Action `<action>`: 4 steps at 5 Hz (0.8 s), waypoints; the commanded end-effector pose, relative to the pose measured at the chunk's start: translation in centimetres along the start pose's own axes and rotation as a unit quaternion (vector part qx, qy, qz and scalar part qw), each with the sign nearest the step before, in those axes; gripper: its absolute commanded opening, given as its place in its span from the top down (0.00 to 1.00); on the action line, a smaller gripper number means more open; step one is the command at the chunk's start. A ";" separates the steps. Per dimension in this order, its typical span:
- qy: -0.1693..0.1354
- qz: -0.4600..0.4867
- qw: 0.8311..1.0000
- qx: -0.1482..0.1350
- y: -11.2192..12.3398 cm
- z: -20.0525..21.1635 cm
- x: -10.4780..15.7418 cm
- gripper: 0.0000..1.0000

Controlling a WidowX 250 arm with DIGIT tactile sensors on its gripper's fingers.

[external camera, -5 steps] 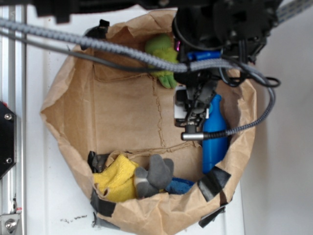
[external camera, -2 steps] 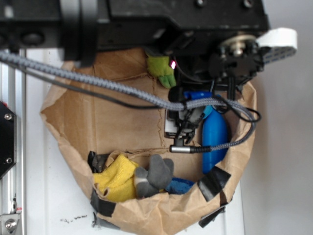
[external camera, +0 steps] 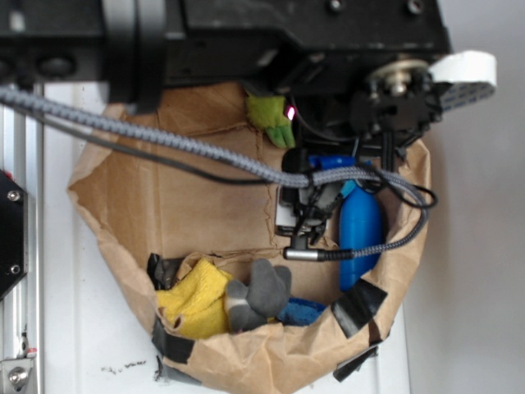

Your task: Grab the green animal.

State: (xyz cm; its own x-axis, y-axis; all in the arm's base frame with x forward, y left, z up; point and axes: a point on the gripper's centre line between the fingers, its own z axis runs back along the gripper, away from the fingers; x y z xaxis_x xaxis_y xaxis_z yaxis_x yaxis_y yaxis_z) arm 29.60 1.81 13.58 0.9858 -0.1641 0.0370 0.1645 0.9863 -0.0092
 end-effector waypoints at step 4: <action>-0.007 -0.169 0.985 -0.027 1.1 1.4 -1.7 0.00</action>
State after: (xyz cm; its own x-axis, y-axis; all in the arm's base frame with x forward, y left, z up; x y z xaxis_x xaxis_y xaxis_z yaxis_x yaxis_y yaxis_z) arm 27.43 2.46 13.34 0.8783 -0.4779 0.0140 0.4775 0.8752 -0.0779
